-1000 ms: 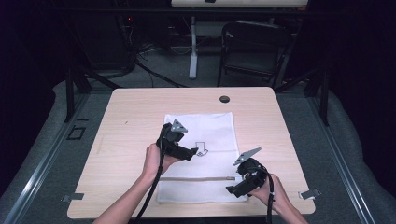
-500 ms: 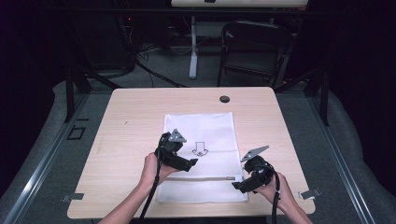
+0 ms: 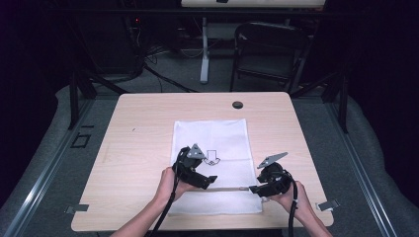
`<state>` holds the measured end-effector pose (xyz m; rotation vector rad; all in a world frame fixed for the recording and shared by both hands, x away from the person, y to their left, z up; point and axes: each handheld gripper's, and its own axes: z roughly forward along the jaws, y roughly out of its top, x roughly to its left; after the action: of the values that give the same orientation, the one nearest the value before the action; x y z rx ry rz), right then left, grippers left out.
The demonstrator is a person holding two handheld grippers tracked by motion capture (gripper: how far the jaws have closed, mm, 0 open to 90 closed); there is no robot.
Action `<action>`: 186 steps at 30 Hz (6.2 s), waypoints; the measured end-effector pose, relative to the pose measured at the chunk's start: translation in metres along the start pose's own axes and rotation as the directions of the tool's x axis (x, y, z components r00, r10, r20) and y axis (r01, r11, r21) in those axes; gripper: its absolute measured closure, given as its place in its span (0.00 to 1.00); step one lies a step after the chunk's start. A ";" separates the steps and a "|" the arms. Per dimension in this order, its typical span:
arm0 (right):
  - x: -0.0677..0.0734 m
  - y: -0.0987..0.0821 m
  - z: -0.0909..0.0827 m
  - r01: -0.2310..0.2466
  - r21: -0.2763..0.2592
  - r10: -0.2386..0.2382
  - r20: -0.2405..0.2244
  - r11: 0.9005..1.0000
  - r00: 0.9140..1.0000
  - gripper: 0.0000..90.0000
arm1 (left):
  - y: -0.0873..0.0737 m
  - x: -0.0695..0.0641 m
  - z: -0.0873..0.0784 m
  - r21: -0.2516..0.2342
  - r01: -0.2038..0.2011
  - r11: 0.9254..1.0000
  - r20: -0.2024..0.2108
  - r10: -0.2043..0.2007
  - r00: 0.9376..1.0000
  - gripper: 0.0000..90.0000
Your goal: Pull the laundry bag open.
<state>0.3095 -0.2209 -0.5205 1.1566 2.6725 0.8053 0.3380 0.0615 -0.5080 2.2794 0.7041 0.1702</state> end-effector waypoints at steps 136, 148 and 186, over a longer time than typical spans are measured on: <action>-0.007 -0.005 0.039 -0.064 0.071 0.065 -0.021 0.995 0.998 1.00 | 0.016 -0.038 0.100 0.109 -0.186 0.977 0.259 0.152 0.954 0.91; -0.005 -0.002 0.039 -0.019 0.098 0.019 -0.002 0.995 1.000 1.00 | 0.016 -0.039 0.098 0.103 -0.195 0.975 0.252 0.164 0.954 0.91; -0.004 -0.001 0.038 -0.009 0.110 0.009 -0.003 0.994 1.000 1.00 | 0.008 -0.023 0.068 0.106 -0.169 0.980 0.255 0.137 0.957 0.91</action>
<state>0.3237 -0.2079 -0.5539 1.1928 2.7477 0.6686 0.3436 0.0031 -0.5498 2.4229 0.4193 -0.0881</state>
